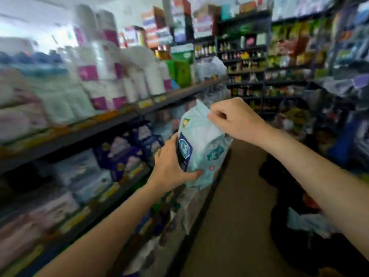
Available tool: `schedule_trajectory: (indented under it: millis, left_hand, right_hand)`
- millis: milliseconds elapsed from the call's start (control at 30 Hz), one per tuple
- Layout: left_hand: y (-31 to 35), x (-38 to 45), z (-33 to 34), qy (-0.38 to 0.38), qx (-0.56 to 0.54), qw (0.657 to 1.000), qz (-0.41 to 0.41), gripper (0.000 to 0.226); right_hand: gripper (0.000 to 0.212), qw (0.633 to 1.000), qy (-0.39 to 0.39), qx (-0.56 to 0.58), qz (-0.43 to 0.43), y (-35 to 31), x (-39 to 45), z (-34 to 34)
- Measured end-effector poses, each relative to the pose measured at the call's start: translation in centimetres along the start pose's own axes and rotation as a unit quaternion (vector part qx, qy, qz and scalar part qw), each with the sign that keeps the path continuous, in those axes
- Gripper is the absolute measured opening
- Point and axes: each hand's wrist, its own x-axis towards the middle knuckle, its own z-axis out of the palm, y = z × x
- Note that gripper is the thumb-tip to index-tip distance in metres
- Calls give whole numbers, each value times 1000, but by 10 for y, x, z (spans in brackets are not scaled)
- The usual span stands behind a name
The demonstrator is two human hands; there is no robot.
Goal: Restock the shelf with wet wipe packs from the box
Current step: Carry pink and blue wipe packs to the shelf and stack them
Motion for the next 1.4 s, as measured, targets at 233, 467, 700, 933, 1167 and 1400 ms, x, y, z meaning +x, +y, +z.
schedule_trajectory:
  millis: [233, 467, 700, 933, 1167, 1400]
  left_hand:
    - [-27, -17, -174, 194, 244, 949, 38, 103]
    - [-37, -40, -299, 270, 470, 831, 125, 97]
    - [-29, -30, -373, 415, 402, 816, 19, 94]
    - [-19, 5, -417, 520, -103, 841, -103, 68]
    - [-56, -17, -438, 480, -91, 857, -165, 77]
    - [-77, -83, -474, 358, 33, 914, -191, 56]
  right_hand:
    - [44, 995, 43, 51, -79, -87, 94, 22]
    - [29, 963, 87, 236, -94, -173, 152, 54]
    - [54, 754, -143, 640, 23, -258, 172, 94]
    - [79, 797, 35, 556, -232, -349, 221, 103]
    - [103, 879, 44, 403, -252, -379, 252, 121]
    - [24, 747, -162, 622, -169, -368, 306, 130]
